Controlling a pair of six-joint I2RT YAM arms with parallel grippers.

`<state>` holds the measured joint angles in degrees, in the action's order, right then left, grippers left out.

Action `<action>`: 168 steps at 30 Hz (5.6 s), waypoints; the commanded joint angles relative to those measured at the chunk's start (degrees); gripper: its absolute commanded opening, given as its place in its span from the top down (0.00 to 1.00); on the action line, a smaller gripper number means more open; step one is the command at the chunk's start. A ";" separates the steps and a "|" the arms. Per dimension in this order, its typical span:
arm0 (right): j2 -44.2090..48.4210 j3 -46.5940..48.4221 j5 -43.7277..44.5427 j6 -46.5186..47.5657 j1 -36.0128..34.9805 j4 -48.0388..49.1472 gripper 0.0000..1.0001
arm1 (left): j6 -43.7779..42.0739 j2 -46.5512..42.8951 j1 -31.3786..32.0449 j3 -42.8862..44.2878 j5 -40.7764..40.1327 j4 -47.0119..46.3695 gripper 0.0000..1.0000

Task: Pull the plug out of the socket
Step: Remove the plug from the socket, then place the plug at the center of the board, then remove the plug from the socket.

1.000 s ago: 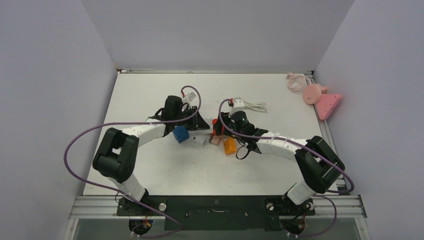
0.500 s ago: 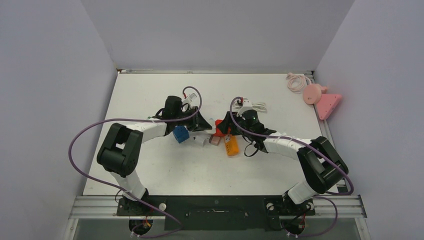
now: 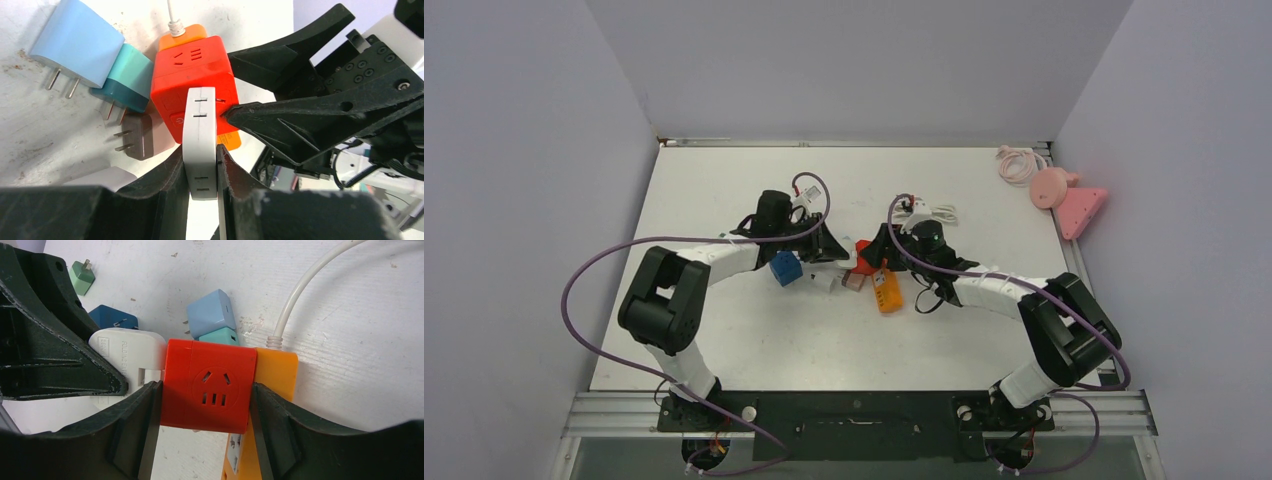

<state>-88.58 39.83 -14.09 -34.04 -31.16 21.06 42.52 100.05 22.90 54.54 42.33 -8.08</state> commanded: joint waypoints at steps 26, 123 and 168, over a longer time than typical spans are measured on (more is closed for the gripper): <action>5.66 -3.58 -0.92 0.94 0.88 5.03 0.95 | -6.38 -1.08 -2.31 3.41 2.23 4.94 1.00; 6.92 -6.17 1.43 1.85 1.23 7.02 0.95 | -18.87 -0.91 -2.29 10.00 -19.83 23.99 0.35; 7.82 -0.31 20.77 11.12 -7.99 -24.05 0.24 | -14.63 -14.49 -1.80 2.58 -11.83 13.06 0.11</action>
<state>-78.59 37.01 3.75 -22.98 -38.46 -3.95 27.88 87.90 21.02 57.45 29.45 6.81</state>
